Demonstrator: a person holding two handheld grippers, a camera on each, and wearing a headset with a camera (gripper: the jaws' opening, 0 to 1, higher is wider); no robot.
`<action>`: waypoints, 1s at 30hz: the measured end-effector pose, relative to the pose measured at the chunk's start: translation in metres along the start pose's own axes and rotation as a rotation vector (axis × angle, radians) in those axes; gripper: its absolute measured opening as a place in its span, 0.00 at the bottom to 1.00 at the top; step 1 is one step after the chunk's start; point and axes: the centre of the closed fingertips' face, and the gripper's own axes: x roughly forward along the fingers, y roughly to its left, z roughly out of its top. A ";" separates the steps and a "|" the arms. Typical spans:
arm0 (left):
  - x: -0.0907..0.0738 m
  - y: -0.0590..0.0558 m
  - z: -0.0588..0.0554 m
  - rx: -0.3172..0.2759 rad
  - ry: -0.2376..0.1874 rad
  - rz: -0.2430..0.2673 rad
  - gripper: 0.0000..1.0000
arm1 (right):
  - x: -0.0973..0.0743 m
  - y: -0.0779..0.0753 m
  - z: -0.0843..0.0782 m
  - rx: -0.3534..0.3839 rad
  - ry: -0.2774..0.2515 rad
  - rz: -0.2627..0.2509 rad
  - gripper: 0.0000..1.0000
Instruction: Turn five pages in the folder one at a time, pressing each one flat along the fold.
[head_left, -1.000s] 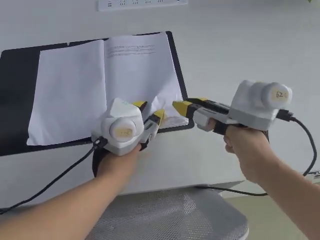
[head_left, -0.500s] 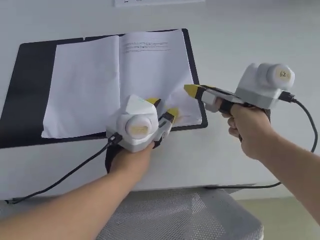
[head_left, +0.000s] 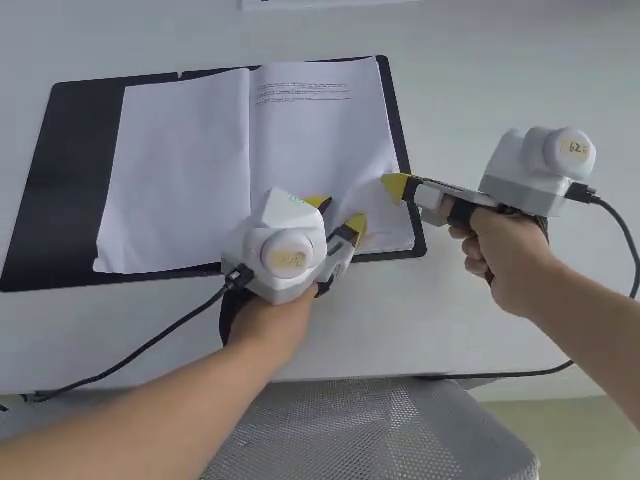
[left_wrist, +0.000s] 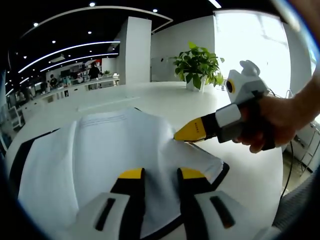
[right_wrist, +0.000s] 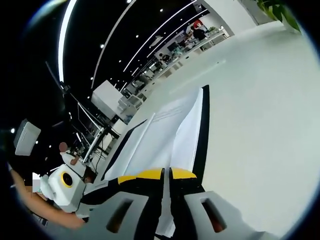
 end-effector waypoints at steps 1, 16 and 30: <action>0.000 0.000 0.000 0.002 0.001 -0.003 0.25 | 0.000 -0.001 -0.001 0.009 0.003 -0.001 0.00; -0.014 -0.007 0.013 -0.054 -0.023 -0.061 0.37 | -0.018 0.011 0.011 0.163 -0.080 0.056 0.00; -0.080 0.031 0.058 -0.066 -0.116 -0.051 0.42 | -0.021 0.069 0.041 0.168 -0.137 0.146 0.00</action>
